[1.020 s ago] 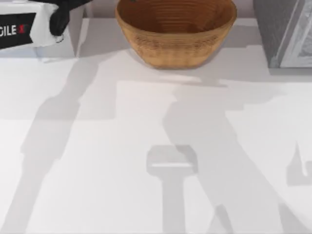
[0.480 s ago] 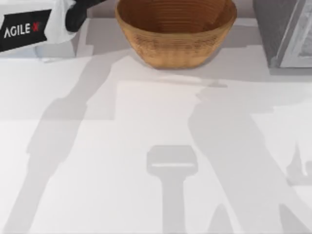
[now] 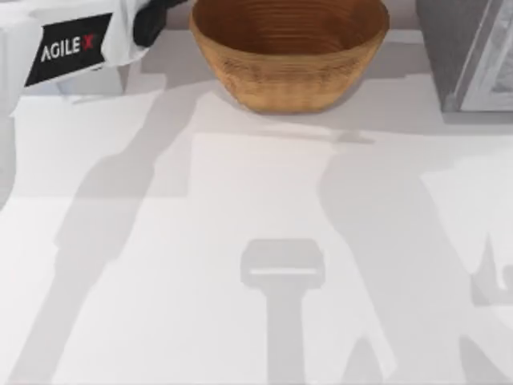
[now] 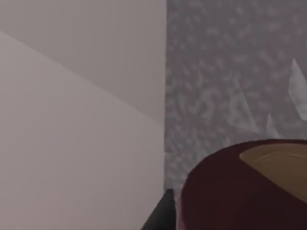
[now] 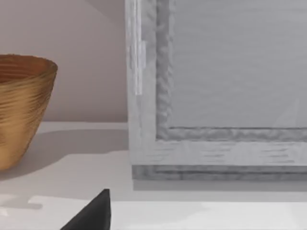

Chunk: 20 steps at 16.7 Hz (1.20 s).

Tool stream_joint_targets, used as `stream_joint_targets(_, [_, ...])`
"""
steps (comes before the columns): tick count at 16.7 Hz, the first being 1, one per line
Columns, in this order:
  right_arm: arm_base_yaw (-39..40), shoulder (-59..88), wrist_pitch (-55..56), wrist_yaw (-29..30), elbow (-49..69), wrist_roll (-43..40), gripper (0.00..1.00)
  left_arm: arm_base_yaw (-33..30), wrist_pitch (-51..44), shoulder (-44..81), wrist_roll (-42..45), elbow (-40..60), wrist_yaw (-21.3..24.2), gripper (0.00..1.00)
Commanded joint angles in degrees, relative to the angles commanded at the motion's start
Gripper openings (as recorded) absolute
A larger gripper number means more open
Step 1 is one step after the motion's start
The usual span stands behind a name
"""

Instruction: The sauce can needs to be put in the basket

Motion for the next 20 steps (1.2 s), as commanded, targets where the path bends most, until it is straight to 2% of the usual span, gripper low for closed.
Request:
stream_joint_targets(7, [0.0,0.0,0.0,0.0,0.0,0.0,1.00,-1.7,-2.0,5.9,-0.1,8.4,-1.8,0.00])
stream_joint_targets(12, [0.0,0.0,0.0,0.0,0.0,0.0,1.00,-2.0,-2.3,6.5,-0.1,9.1,-2.1,0.00])
stream_joint_targets(20, [0.0,0.0,0.0,0.0,0.0,0.0,1.00,-2.0,-2.3,6.5,-0.1,9.1,-2.1,0.60])
